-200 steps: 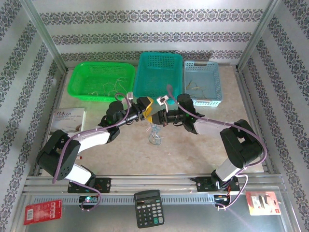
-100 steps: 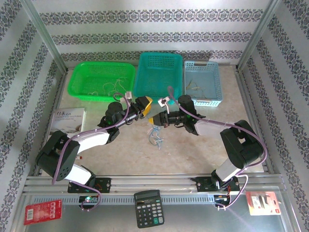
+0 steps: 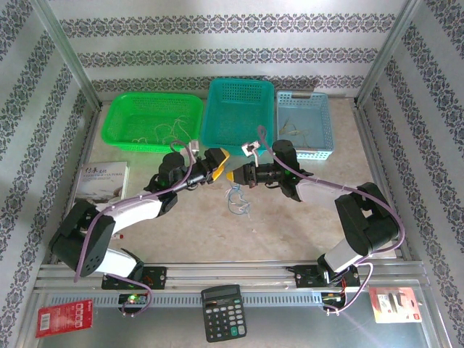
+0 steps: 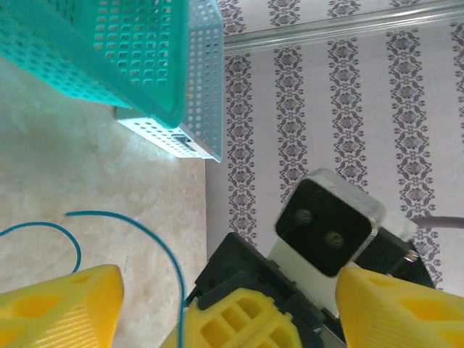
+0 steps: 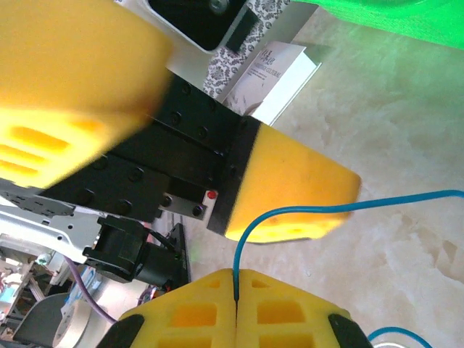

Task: Untangle the cables

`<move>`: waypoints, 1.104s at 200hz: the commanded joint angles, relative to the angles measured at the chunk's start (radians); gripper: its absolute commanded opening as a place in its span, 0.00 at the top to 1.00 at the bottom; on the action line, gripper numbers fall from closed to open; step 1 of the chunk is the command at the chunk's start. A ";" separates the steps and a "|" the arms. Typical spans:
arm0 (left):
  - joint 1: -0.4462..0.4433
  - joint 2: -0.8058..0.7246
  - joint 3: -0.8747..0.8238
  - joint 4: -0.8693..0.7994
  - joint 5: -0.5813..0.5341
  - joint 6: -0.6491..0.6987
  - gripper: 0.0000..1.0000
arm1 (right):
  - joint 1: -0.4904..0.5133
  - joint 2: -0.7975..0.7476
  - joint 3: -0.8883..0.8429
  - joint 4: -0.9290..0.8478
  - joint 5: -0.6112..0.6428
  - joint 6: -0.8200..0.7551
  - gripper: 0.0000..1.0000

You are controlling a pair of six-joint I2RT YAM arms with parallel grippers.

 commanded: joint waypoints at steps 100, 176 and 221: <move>0.001 0.035 -0.010 0.102 0.016 -0.015 0.71 | 0.028 0.009 0.037 0.041 -0.016 0.001 1.00; 0.001 0.002 0.028 0.106 -0.005 0.000 1.00 | 0.023 -0.010 -0.005 0.048 -0.002 0.000 1.00; -0.002 -0.065 0.102 0.047 -0.017 0.022 1.00 | 0.026 -0.006 -0.039 0.063 0.029 -0.004 0.76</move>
